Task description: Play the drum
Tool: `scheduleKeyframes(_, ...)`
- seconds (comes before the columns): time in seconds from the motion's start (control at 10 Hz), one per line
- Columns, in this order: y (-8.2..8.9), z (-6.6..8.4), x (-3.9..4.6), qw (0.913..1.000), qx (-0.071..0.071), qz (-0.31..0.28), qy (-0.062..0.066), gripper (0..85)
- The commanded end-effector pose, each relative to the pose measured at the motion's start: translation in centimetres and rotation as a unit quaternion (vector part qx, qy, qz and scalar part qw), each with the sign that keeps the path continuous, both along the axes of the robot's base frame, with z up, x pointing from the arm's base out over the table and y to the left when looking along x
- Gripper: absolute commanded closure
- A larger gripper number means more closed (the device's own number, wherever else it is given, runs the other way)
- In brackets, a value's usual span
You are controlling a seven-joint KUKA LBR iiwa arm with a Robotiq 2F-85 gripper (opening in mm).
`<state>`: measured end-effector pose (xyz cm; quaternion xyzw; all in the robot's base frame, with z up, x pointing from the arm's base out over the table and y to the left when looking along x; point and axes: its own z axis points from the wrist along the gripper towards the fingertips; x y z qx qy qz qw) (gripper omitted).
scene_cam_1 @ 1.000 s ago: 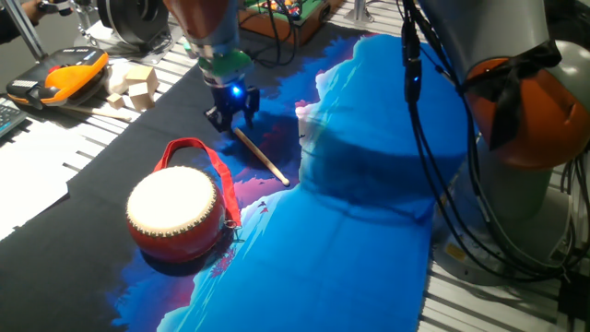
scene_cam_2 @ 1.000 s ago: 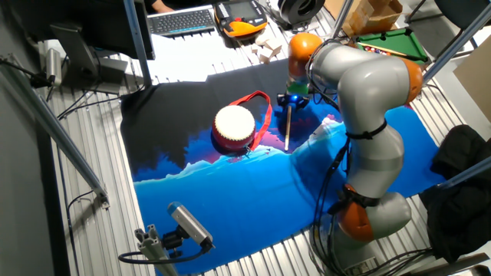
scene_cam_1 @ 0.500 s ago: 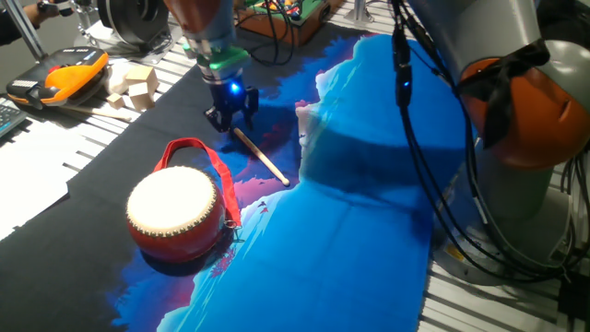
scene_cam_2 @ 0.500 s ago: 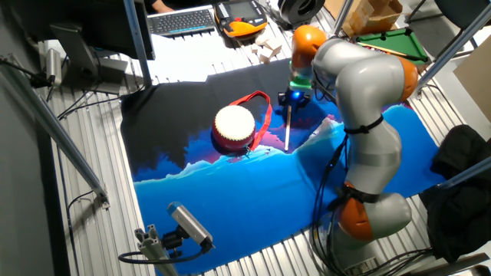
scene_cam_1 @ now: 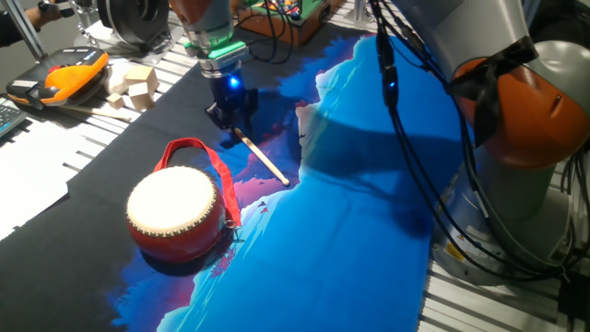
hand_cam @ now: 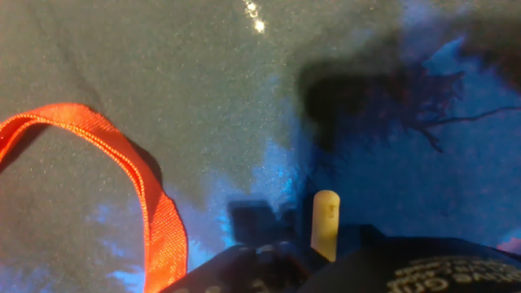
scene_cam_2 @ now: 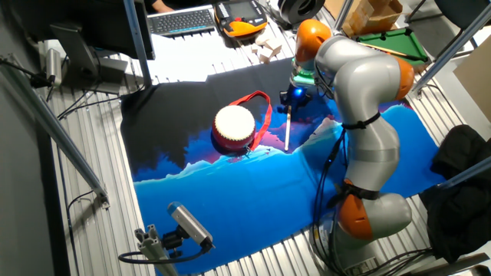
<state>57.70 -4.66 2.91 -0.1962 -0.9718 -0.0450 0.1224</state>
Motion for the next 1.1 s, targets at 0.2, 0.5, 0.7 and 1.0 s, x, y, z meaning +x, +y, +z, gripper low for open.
scheduleKeyframes(0.2, 0.05, -0.04, 0.0, 1.0, 0.0, 0.004, 0.002, 51.0)
scheduleKeyframes(0.5, 0.26, -0.38, 0.07, 1.0, -0.004, 0.007, 0.002, 51.0)
scheduleKeyframes(0.7, 0.22, -0.42, 0.04, 0.9999, -0.003, 0.009, 0.004, 51.0)
scheduleKeyframes(1.0, 0.24, -0.69, 0.02, 0.9998, -0.008, 0.015, 0.008, 51.0)
